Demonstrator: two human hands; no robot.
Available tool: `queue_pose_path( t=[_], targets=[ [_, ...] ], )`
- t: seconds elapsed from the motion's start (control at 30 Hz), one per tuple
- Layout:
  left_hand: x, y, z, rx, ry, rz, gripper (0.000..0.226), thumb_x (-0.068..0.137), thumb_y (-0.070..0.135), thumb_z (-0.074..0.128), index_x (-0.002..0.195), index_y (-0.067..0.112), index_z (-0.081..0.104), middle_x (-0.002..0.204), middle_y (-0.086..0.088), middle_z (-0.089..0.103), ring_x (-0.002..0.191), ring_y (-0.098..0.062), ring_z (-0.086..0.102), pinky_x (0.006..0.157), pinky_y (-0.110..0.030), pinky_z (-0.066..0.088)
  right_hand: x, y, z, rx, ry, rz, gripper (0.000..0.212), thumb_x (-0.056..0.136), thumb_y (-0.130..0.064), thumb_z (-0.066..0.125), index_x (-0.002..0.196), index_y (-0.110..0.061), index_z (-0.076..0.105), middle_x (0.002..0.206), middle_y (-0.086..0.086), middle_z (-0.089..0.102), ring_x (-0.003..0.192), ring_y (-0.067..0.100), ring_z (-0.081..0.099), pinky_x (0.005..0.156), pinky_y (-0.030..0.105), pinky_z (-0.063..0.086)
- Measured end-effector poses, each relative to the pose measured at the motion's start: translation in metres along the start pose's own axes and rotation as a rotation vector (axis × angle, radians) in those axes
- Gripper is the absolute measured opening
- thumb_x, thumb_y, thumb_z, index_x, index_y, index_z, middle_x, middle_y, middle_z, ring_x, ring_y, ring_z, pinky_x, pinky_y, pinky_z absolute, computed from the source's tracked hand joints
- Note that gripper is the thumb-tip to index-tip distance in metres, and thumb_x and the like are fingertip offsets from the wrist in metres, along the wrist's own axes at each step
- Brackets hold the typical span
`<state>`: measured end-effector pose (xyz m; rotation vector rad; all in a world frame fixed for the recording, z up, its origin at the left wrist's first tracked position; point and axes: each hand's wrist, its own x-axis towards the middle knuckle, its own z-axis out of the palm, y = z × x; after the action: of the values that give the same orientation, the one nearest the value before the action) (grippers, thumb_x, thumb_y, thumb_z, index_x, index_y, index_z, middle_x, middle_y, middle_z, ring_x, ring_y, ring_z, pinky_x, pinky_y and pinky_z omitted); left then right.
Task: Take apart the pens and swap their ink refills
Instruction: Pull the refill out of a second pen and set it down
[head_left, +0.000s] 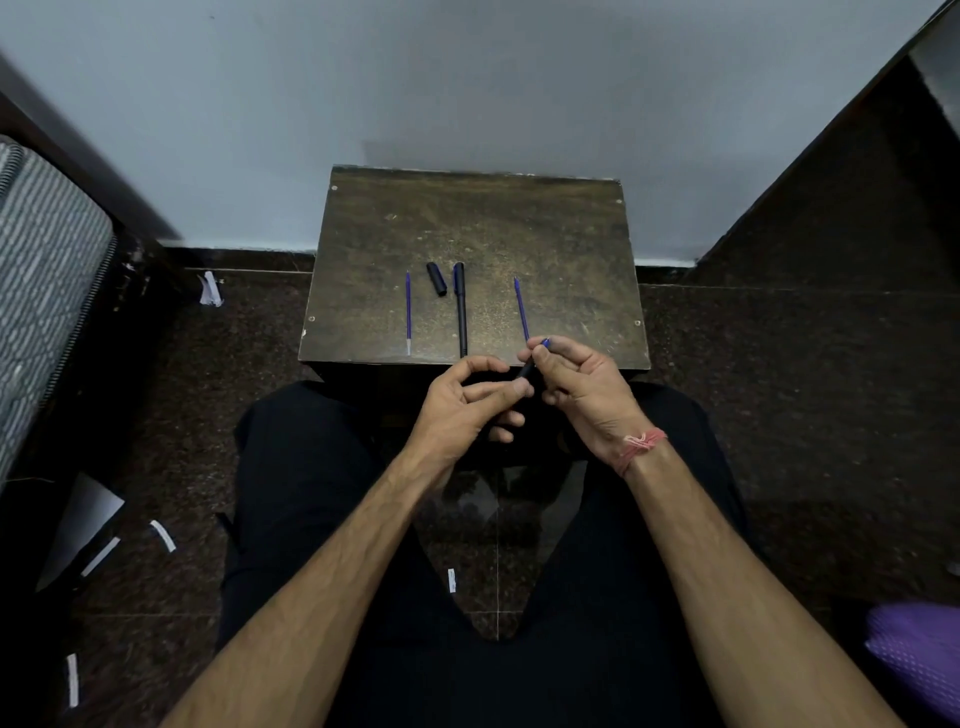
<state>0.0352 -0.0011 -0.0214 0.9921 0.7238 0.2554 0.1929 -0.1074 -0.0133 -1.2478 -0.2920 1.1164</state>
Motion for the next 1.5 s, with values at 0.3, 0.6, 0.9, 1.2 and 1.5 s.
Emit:
queue_pose_path(
  t=[0.3, 0.6, 0.9, 1.2, 1.5],
  targets=[
    [-0.004, 0.006, -0.002, -0.193, -0.342, -0.261, 0.038, 0.118, 0.046, 0.047, 0.101, 0.024, 0.072, 0.067, 0.01, 0.021, 0.052, -0.004, 0.013, 0.04, -0.013, 0.016, 0.001, 0.002, 0.003, 0.053, -0.142, 0.008, 0.02, 0.102, -0.032, 0.071, 0.119, -0.023, 0.078, 0.118, 0.006, 0.08, 0.07, 0.007, 0.061, 0.067, 0.021, 0.045],
    [-0.008, -0.004, 0.011, -0.058, -0.286, -0.113, 0.032, 0.121, 0.043, 0.043, 0.108, 0.029, 0.069, 0.067, 0.011, 0.023, 0.051, 0.001, 0.019, 0.043, -0.012, 0.02, 0.006, 0.003, 0.01, 0.038, -0.047, -0.019, 0.029, 0.086, -0.034, 0.086, 0.111, -0.019, 0.084, 0.102, 0.004, 0.081, 0.063, 0.005, 0.057, 0.068, 0.017, 0.052],
    [-0.005, 0.0, 0.01, 0.056, -0.105, 0.015, 0.029, 0.12, 0.038, 0.049, 0.107, 0.037, 0.074, 0.068, 0.01, 0.024, 0.051, 0.0, 0.021, 0.046, -0.014, 0.021, 0.011, -0.004, 0.025, -0.007, 0.029, -0.058, 0.017, 0.092, -0.019, 0.081, 0.107, -0.012, 0.084, 0.099, 0.007, 0.083, 0.064, 0.003, 0.059, 0.069, 0.017, 0.049],
    [0.003, 0.005, 0.001, 0.049, 0.141, 0.126, 0.028, 0.121, 0.037, 0.046, 0.118, 0.03, 0.073, 0.062, 0.016, 0.03, 0.049, 0.002, 0.025, 0.045, -0.017, 0.023, 0.035, -0.009, 0.074, -0.086, 0.087, -0.089, 0.024, 0.1, -0.014, 0.077, 0.118, 0.002, 0.078, 0.1, 0.012, 0.084, 0.071, 0.004, 0.074, 0.07, 0.017, 0.058],
    [0.006, 0.013, -0.01, -0.048, 0.271, 0.154, 0.039, 0.12, 0.044, 0.045, 0.095, 0.038, 0.074, 0.06, 0.016, 0.031, 0.048, 0.001, 0.025, 0.042, -0.015, 0.024, 0.092, -0.032, 0.099, -1.171, 0.14, -0.279, 0.03, 0.105, -0.022, 0.062, 0.127, -0.03, 0.079, 0.126, -0.004, 0.08, 0.116, 0.017, 0.073, 0.105, 0.036, 0.055]
  ],
)
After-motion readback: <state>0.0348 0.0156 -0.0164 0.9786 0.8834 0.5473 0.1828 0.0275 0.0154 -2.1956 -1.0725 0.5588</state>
